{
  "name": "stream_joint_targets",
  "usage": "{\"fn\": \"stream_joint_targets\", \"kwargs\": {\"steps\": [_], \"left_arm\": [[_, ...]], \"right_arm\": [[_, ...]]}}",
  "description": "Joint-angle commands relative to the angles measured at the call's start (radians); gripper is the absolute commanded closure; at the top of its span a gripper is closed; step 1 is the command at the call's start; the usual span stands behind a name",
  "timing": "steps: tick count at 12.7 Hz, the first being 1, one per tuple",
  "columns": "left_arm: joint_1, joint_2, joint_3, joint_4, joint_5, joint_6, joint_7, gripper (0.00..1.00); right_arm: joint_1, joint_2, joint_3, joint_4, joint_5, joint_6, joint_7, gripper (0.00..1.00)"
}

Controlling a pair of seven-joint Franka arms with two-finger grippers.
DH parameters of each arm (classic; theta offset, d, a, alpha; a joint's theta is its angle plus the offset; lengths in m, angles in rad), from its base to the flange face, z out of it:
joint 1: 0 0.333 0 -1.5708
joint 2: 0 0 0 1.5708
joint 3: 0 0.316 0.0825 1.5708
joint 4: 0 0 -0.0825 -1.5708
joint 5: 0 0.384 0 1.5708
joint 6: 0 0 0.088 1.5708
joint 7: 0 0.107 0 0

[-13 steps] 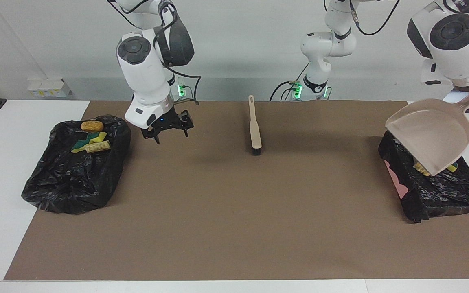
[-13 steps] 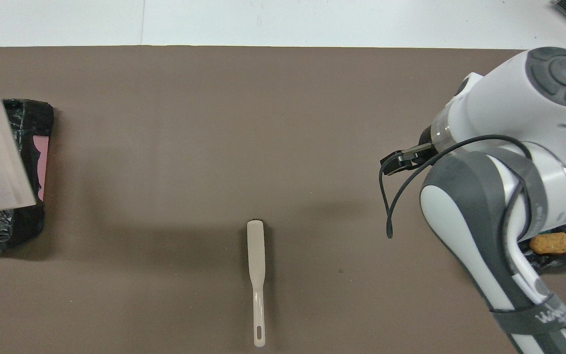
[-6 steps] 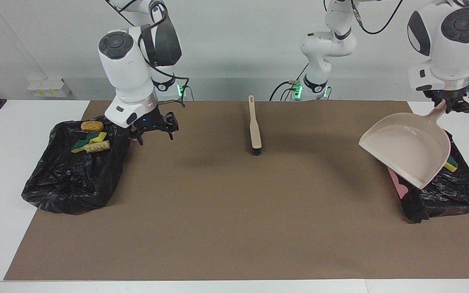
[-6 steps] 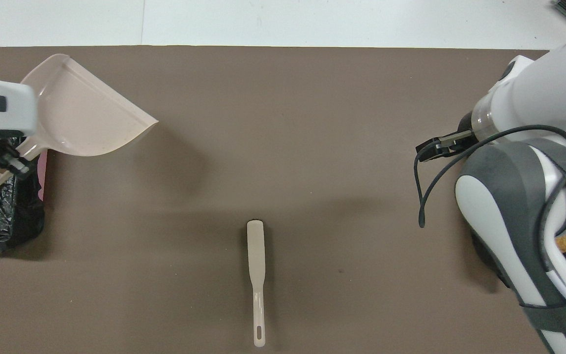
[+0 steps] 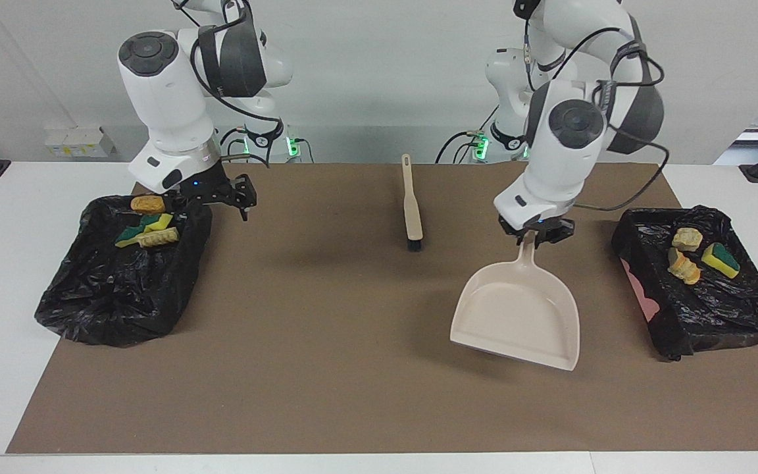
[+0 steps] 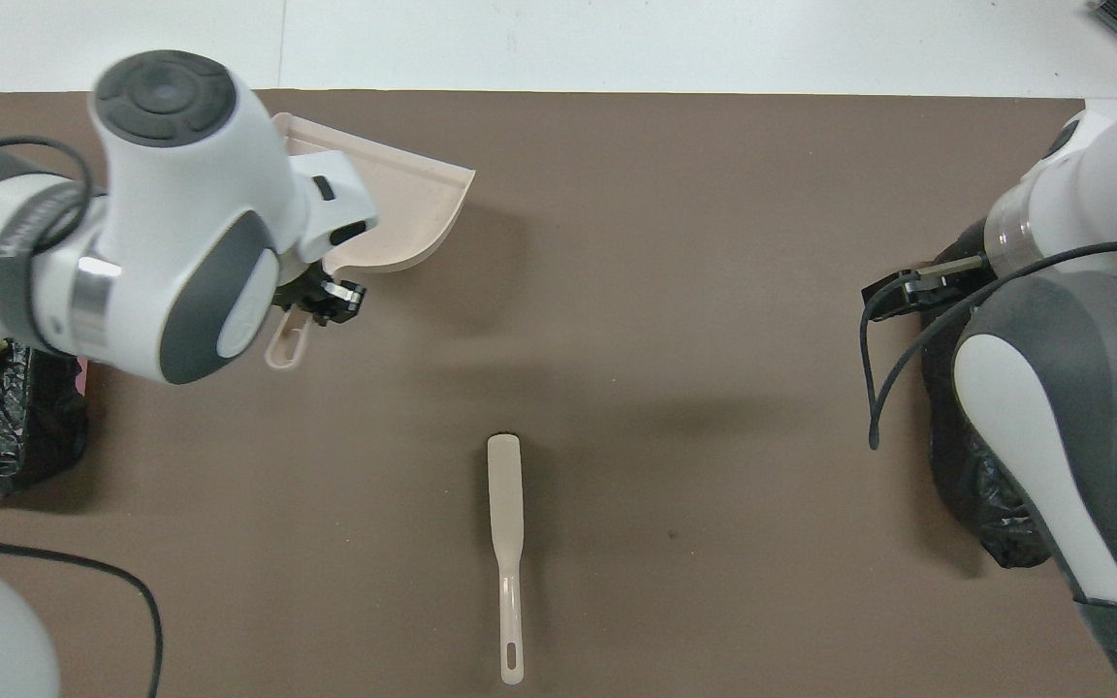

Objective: Sweep and dump trash in bin
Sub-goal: 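Lower the dustpan onto the table above the brush and release it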

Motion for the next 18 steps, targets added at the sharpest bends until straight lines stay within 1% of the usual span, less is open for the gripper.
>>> {"fn": "stream_joint_targets", "kwargs": {"steps": [1, 2, 3, 4, 5, 7, 8, 9, 11, 13, 15, 16, 17, 18], "left_arm": [[-0.072, 0.064, 0.023, 0.019, -0.073, 0.085, -0.167, 1.00], [-0.089, 0.074, 0.020, 0.013, -0.081, 0.164, -0.245, 1.00], [-0.095, 0.078, 0.020, 0.010, -0.085, 0.200, -0.287, 1.00], [-0.129, 0.081, 0.020, 0.002, -0.087, 0.215, -0.302, 1.00], [-0.137, 0.088, 0.020, -0.001, -0.088, 0.217, -0.305, 1.00], [-0.157, 0.091, 0.020, -0.017, -0.091, 0.232, -0.313, 1.00], [-0.178, 0.120, 0.022, -0.018, -0.091, 0.247, -0.339, 1.00], [-0.184, 0.136, 0.022, -0.020, -0.090, 0.257, -0.368, 1.00], [-0.184, 0.134, 0.020, -0.047, -0.090, 0.270, -0.370, 1.00], [-0.194, 0.108, 0.020, -0.111, -0.090, 0.292, -0.367, 1.00], [-0.200, 0.098, 0.020, -0.133, -0.090, 0.286, -0.359, 0.83], [-0.200, 0.098, 0.020, -0.126, -0.088, 0.277, -0.359, 0.65], [-0.200, 0.098, 0.022, -0.122, -0.088, 0.278, -0.358, 0.38], [-0.197, 0.088, 0.023, -0.121, -0.088, 0.278, -0.356, 0.04]], "right_arm": [[-0.018, -0.013, 0.014, -0.003, 0.005, -0.023, -0.027, 0.00], [-0.015, -0.015, 0.013, -0.001, 0.007, -0.036, -0.020, 0.00], [-0.016, -0.016, 0.013, 0.001, 0.008, -0.047, -0.017, 0.00], [-0.018, -0.022, 0.013, -0.001, 0.010, -0.058, -0.017, 0.00], [-0.019, -0.032, 0.011, -0.001, 0.012, -0.072, -0.016, 0.00], [-0.039, -0.042, 0.004, 0.005, 0.070, -0.092, 0.001, 0.00], [-0.045, -0.036, 0.004, 0.054, 0.068, -0.157, 0.003, 0.00], [-0.048, -0.032, 0.004, 0.077, 0.070, -0.182, 0.012, 0.00], [-0.065, -0.044, -0.004, 0.054, 0.068, -0.159, 0.049, 0.00], [-0.076, -0.042, -0.009, 0.056, 0.059, -0.155, 0.049, 0.00], [-0.082, -0.042, -0.010, 0.056, 0.067, -0.155, 0.049, 0.00], [-0.082, -0.042, -0.010, 0.056, 0.068, -0.155, 0.049, 0.00], [-0.082, -0.042, -0.009, 0.056, 0.068, -0.155, 0.049, 0.00], [-0.082, -0.042, -0.009, 0.056, 0.068, -0.152, 0.047, 0.00]]}}
